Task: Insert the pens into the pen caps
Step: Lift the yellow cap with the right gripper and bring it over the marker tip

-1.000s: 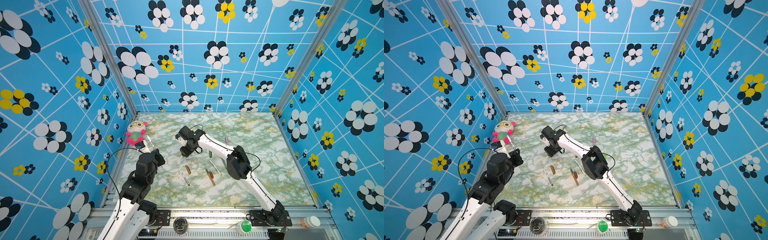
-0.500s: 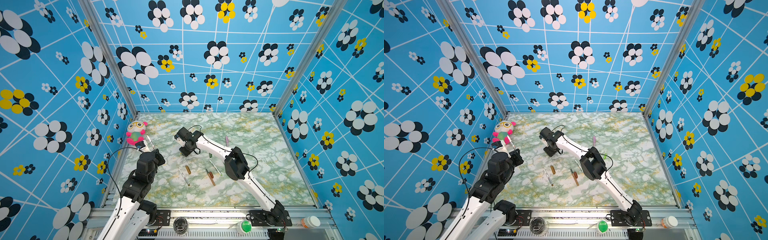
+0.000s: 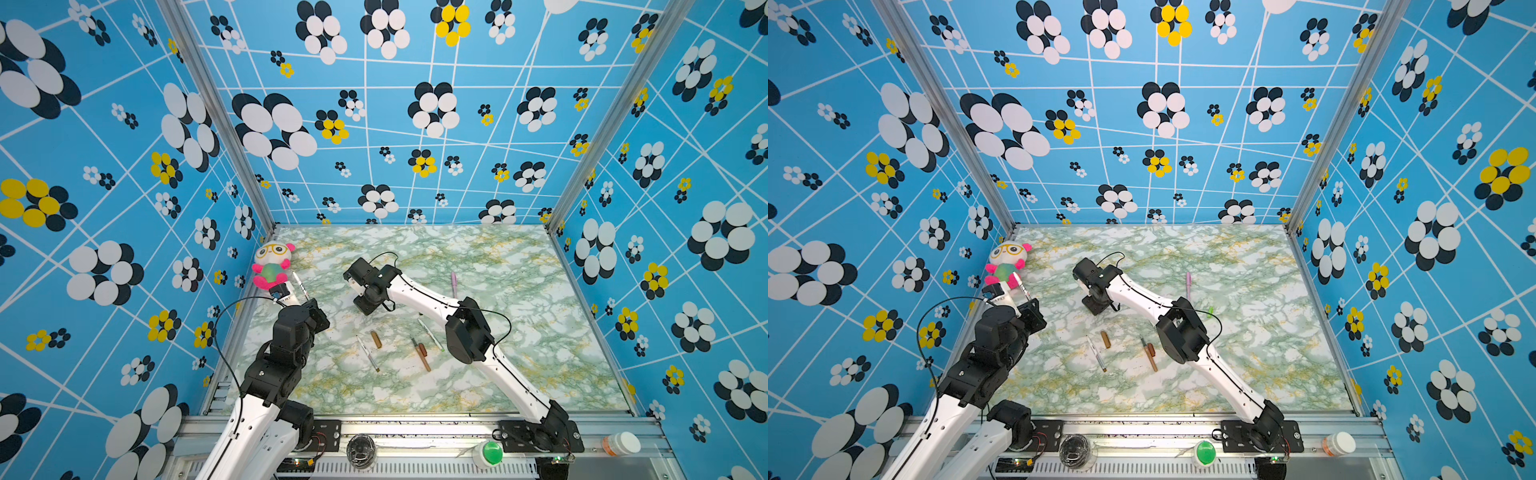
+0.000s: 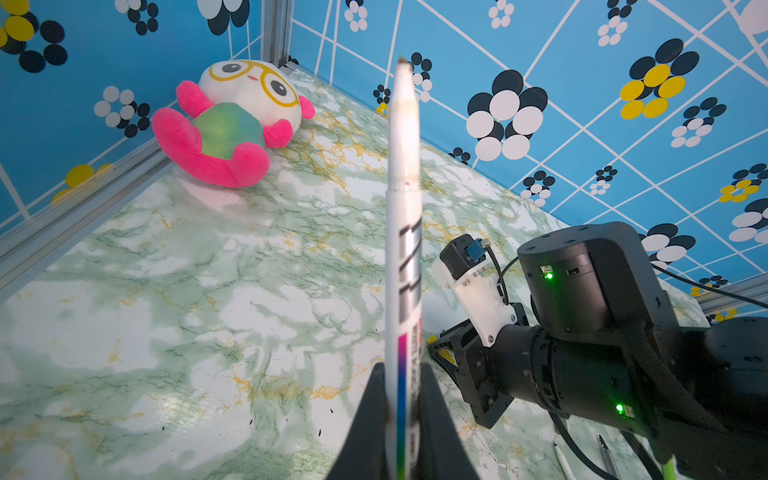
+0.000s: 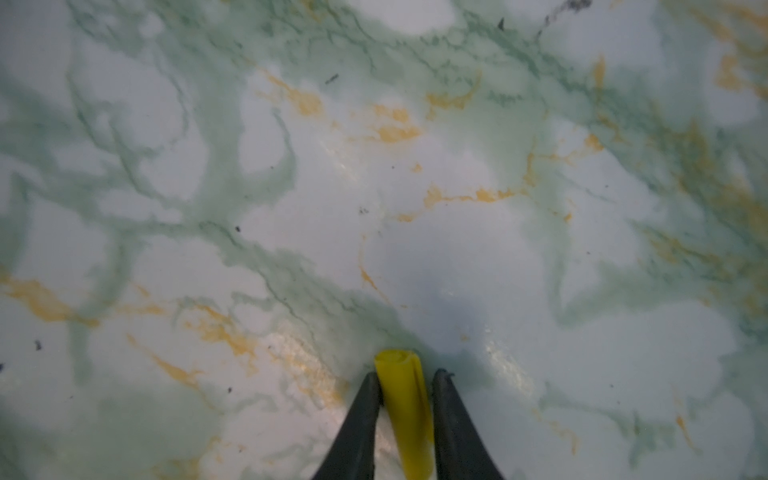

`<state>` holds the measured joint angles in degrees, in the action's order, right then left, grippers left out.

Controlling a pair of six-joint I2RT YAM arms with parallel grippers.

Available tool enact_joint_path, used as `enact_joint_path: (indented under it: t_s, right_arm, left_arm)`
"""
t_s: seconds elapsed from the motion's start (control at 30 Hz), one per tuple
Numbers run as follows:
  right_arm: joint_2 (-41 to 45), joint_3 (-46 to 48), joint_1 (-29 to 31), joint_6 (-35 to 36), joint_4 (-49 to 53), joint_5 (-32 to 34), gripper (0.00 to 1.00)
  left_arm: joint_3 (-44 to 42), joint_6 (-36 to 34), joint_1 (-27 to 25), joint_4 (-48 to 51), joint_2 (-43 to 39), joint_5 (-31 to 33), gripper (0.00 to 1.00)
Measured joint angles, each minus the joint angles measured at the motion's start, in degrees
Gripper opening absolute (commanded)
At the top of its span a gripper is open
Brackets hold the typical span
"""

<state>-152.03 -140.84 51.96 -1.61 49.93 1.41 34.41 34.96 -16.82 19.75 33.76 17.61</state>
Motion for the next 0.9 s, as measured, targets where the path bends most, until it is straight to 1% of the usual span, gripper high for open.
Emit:
enact_joint_path:
  t_s: [0.2,0.33,0.43,0.53,0.73,0.9]
  right_arm:
    - [0.0,0.0,0.1,-1.3,-0.2,0.0,0.12]
    - [0.3,0.5,0.1,-3.0,-0.7,-0.1,0.09]
    - [2.0,3.7,-0.2,-4.9,-2.5,-0.9,0.06]
    - [4.2,7.1,-0.8,-7.4,-3.3,-2.7,0.05]
    - [11.2,16.6,-4.5,-14.5,-6.2,-7.3,0.03]
    - [23.4,28.7,-10.5,-22.4,-14.9,-11.5,0.01]
  left_arm:
    - [-0.3,0.0,0.0,0.0,-0.2,0.0,0.0]
    - [-0.3,0.0,0.0,0.0,-0.2,-0.2,0.0]
    - [-0.3,0.0,0.0,0.0,-0.1,-0.6,0.0]
    - [-0.3,0.0,0.1,-0.5,0.7,-2.3,0.0]
    - [-0.3,-0.3,0.3,-4.0,5.7,-9.5,0.0]
    - [-0.3,-0.9,0.3,-8.3,10.8,-19.1,0.0]
